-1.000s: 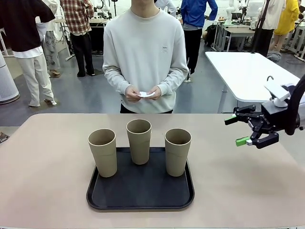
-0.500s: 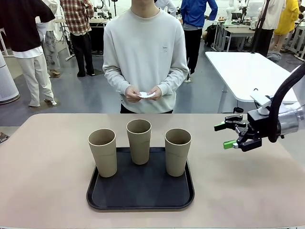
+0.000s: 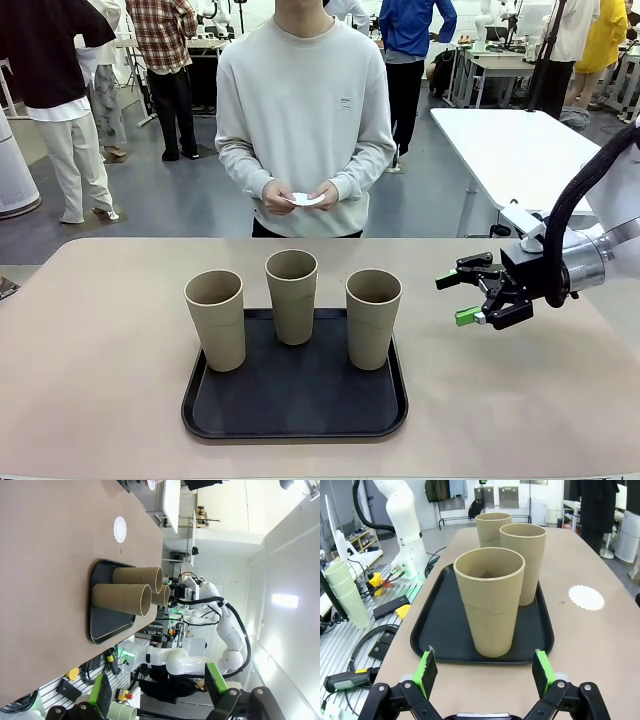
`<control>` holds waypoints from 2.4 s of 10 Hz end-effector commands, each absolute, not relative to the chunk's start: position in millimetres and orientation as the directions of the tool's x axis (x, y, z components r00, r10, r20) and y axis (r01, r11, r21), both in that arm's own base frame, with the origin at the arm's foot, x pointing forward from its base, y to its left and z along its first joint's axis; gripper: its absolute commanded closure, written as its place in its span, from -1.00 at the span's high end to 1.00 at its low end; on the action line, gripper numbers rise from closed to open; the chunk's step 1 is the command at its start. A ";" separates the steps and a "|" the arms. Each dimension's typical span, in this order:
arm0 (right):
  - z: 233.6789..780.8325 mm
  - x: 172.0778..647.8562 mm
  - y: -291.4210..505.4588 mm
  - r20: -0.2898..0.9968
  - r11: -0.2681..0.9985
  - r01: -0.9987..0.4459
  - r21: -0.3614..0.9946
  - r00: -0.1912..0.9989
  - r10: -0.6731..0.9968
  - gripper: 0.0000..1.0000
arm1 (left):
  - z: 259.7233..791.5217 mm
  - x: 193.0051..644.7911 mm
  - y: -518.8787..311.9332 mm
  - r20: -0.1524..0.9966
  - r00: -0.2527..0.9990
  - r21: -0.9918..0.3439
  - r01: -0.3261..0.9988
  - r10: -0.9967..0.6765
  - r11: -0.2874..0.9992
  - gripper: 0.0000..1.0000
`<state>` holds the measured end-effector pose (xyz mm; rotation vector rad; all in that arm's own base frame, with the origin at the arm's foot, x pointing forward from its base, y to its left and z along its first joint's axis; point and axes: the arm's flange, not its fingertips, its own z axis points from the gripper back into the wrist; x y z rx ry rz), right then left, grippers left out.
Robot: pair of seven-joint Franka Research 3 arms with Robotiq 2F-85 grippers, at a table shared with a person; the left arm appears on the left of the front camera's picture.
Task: Place coasters on the table and set cups on them.
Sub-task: Pick up one Reusable plastic cup and place it on a coaster set by the human.
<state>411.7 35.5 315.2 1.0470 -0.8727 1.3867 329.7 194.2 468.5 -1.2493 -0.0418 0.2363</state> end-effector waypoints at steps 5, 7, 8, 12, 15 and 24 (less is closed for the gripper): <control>291.8 422.3 52.2 0.949 -0.113 -0.992 0.062 0.024 0.314 1.00 | 470.2 329.1 194.6 -0.091 0.975 -0.947 -0.147 0.201 0.284 1.00; 281.1 427.4 69.5 0.953 -0.145 -0.989 0.043 -0.003 0.303 1.00 | 470.2 329.1 194.6 -0.091 0.975 -0.947 -0.147 0.201 0.284 1.00; 278.3 429.8 75.4 0.958 -0.155 -0.987 0.040 -0.006 0.287 1.00 | 470.2 329.1 194.6 -0.091 0.975 -0.947 -0.147 0.201 0.284 1.00; 264.4 444.0 97.5 0.977 -0.195 -0.980 0.045 0.002 0.215 1.00 | 470.2 329.1 194.6 -0.091 0.975 -0.947 -0.147 0.201 0.284 1.00; 263.4 439.5 111.1 0.978 -0.249 -0.966 0.068 0.015 0.207 1.00 | 470.2 329.1 194.6 -0.091 0.975 -0.947 -0.147 0.201 0.284 1.00; 264.3 435.0 111.3 0.974 -0.248 -0.965 0.086 0.029 0.223 1.00 | 470.2 329.1 194.6 -0.091 0.975 -0.947 -0.147 0.201 0.284 1.00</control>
